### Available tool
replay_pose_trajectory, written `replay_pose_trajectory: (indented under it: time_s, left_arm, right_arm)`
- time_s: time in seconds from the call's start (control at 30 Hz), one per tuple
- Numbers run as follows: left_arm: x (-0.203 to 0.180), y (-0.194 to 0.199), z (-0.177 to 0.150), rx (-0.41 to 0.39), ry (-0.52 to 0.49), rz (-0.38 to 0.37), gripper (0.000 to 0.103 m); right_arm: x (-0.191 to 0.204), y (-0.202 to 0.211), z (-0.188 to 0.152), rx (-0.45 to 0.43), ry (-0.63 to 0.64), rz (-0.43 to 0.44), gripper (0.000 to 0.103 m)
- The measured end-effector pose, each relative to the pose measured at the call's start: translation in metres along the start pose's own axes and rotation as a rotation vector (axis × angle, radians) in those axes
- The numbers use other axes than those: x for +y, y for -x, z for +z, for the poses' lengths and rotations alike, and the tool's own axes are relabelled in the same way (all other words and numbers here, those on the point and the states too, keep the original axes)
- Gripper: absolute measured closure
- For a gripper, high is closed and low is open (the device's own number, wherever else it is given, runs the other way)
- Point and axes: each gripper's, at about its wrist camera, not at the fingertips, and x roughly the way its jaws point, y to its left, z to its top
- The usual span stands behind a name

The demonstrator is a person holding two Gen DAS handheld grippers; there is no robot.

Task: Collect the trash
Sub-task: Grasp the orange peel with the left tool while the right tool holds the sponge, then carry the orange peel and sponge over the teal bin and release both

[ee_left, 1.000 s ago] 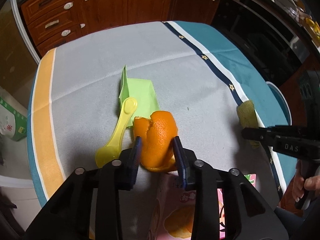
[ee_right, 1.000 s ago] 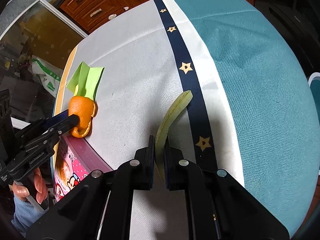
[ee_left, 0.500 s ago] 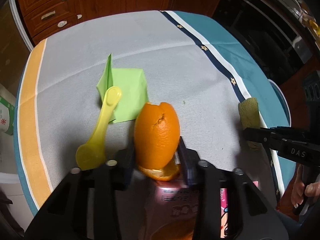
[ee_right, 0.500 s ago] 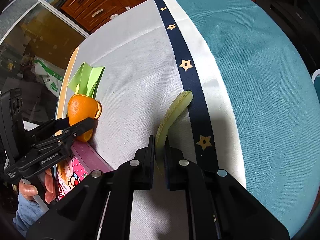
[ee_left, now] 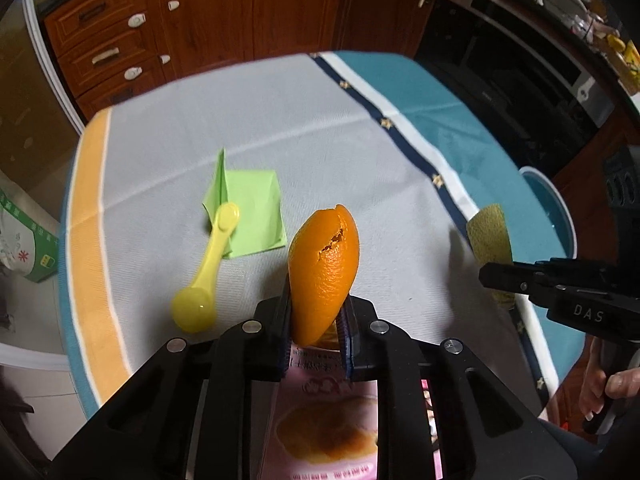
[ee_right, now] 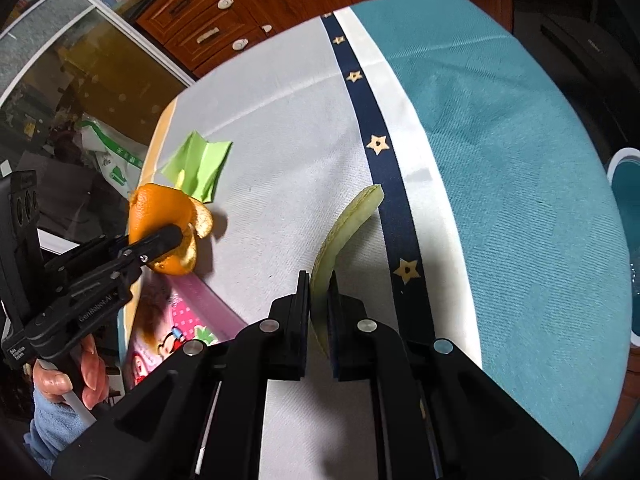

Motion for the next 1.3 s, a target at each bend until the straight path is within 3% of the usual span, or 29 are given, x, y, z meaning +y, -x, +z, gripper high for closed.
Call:
replay_pose_trajectory:
  time_s: [0.33,0.53,0.97,1.13,1.3]
  left_arm:
    - [-0.06,0.038,0.01,-0.05,-0.111,-0.027,0.084]
    - [-0.134,0.028,0.021,-0.021,-0.237,-0.065,0.084]
    - [-0.315,-0.043,0.039,0.104,-0.485,-0.165,0.084]
    - [-0.368,-0.074,0.042,0.145,-0.532,-0.186,0.084]
    - [-0.397,-0.1,0.044,0.176,-0.553,-0.185,0.084]
  right_arm:
    - [-0.013,0.047,-0.012,-0.095,-0.03,0.045,0.095]
    - [-0.051,0.08,-0.02,-0.17,-0.107,0.061,0.095]
    - [-0.221,0.148,-0.055,-0.308,-0.4,-0.004,0.095]
    - [-0.277,0.153,-0.062,-0.298,-0.475,-0.047,0.095]
    - [-0.306,0.143,-0.063,-0.265,-0.504,-0.051,0.095]
